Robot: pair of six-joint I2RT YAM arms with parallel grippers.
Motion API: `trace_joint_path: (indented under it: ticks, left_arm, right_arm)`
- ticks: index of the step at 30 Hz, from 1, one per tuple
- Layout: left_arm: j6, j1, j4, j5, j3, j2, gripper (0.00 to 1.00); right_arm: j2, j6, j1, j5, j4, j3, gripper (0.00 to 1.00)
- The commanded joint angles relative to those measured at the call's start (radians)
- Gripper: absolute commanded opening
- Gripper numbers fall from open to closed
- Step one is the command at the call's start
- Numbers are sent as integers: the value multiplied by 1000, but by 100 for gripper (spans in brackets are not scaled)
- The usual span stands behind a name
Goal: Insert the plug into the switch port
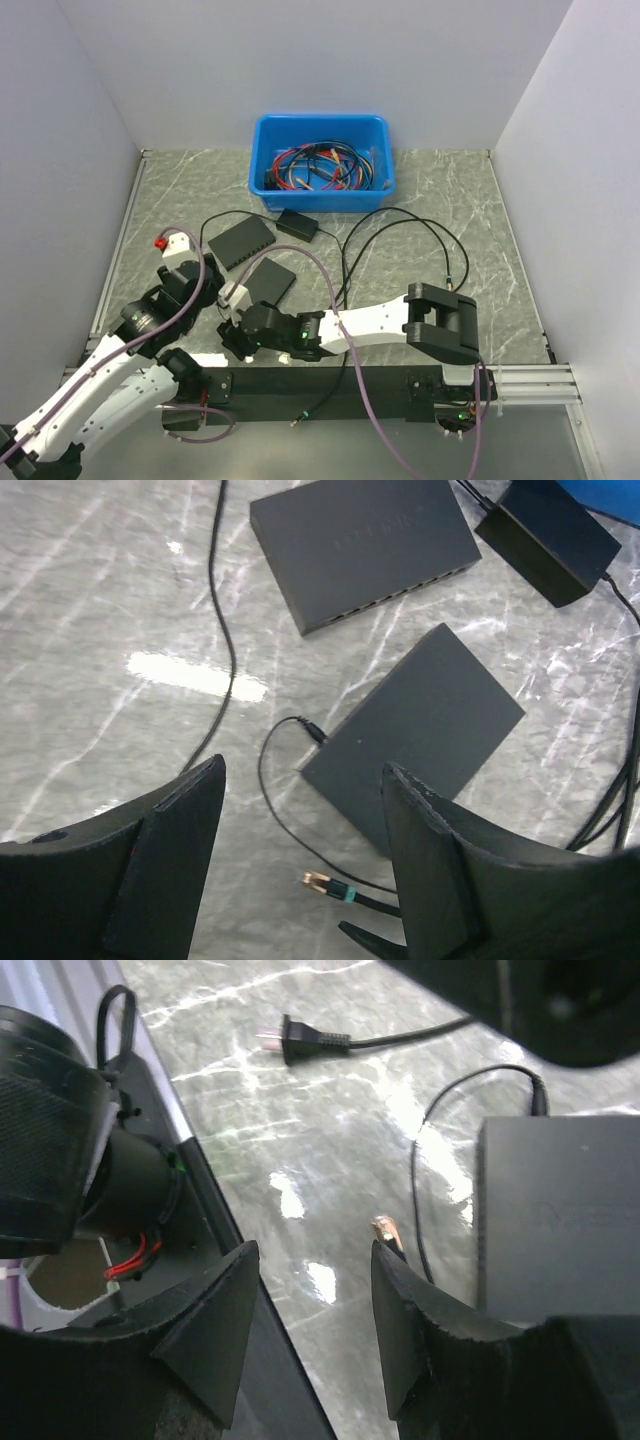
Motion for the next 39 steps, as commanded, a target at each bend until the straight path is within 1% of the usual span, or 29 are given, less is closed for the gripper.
trace_joint_path:
  ticks: [1,4,7,11,16,19,21,23,24,28,31,35,39]
  left_arm:
    - [18,-32,174,175,112,-79,71]
    - [25,-32,218,200,83,-125,72]
    - [31,-32,221,215,84,-138,72]
    - [38,-32,237,232,76,-145,73]
    - [38,-31,243,238,75,-133,72]
    - [15,-31,237,201,73,-118,71]
    - [-56,-32,202,70,81,-106,70]
    - [-125,-31,154,-10,82,-81,70]
    - [-134,-32,151,-39,81,-72,70]
    - [-160,-32,169,-70,61,-28,70]
    - [-148,-32,183,-52,69,-6,70]
    - [-105,-32,163,-38,107,-15,70]
    - [-59,-32,116,-18,170,-29,71]
  right_arm:
    - [105,19,-17,-91,-137,10,56]
    - [117,21,-16,-77,-150,10,56]
    - [126,27,-19,-60,-163,7,56]
    - [140,36,-19,-37,-182,4,56]
    - [148,68,-45,-14,-186,-39,55]
    - [131,90,-57,-3,-168,-77,54]
    - [91,99,-53,27,-153,-125,53]
    - [59,107,-54,29,-121,-160,53]
    - [34,107,-54,37,-125,-172,53]
    - [-35,104,-34,69,-165,-186,53]
    - [-67,99,-31,81,-183,-192,53]
    - [-62,85,-31,81,-196,-163,53]
    - [-15,77,-30,58,-196,-124,53]
